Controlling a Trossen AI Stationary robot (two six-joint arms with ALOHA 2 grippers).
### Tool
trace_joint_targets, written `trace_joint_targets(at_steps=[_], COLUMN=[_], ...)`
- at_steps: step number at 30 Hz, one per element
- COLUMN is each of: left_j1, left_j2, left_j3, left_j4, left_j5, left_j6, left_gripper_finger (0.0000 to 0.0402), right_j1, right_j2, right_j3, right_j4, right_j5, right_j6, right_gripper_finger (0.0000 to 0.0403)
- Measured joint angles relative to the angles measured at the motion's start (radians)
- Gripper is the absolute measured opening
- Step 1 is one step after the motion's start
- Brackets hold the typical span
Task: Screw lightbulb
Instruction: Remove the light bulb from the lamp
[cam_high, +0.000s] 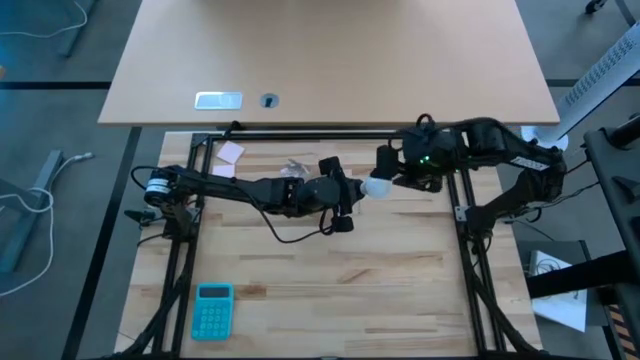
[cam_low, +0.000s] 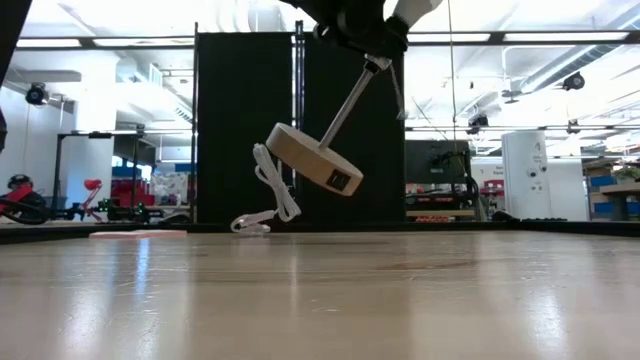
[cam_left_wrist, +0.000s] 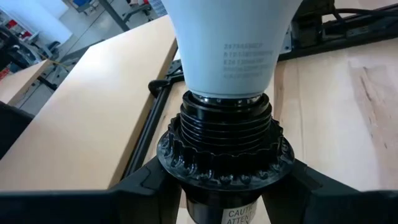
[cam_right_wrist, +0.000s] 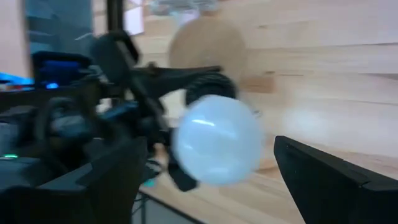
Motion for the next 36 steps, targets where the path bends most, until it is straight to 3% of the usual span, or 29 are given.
trace_joint_targets(at_steps=[7,28,36], left_j1=[0.0,-0.015,-0.024], left_j2=[0.001,0.0,-0.001], left_j3=[-0.002,-0.003,-0.003], left_j4=[0.0,0.0,0.001], left_j5=[-0.001,0.0,0.0], left_j6=[-0.033,-0.046,-0.041], left_gripper_finger=[0.0163,0.0163,0.0163], right_j1=[-0.001,-0.016,-0.024], right_j2=[0.056,0.094,0.086], right_j3=[-0.004,-0.003,-0.003], right_j4=[-0.064,-0.017,-0.022], right_j5=[-0.099,-0.105,-0.138], right_j6=[-0.003,-0.079,-0.01], right_gripper_finger=[0.0346,0.0346,0.0346])
